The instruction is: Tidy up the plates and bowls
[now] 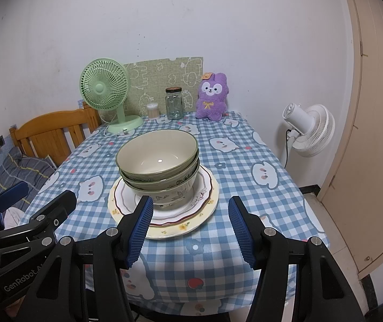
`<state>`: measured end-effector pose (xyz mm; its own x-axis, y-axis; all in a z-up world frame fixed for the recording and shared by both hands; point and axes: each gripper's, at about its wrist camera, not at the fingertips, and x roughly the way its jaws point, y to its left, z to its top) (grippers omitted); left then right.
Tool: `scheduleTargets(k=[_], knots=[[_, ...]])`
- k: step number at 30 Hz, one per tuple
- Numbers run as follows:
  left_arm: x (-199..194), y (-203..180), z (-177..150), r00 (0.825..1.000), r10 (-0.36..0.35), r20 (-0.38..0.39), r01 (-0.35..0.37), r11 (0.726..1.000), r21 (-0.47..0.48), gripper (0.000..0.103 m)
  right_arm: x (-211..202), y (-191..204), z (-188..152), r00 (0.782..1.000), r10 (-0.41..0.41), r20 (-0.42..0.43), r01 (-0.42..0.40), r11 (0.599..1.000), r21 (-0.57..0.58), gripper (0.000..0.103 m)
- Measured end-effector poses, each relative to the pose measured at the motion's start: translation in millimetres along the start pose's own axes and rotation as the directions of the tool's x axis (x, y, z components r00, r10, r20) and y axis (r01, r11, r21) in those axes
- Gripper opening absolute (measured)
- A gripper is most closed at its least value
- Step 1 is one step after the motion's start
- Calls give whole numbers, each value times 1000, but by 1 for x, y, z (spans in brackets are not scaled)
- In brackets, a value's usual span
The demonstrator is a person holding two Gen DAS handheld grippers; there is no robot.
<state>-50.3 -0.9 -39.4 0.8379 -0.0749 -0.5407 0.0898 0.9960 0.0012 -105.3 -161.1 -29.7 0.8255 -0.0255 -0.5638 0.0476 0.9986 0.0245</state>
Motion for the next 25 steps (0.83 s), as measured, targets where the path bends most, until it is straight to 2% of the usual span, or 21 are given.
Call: scheduleTargets(k=[25], knots=[[2,3,-2,1000,0,-9,0,1000,-9,89,3,2,-1,1000,10,-17,-10,1000,11,62]])
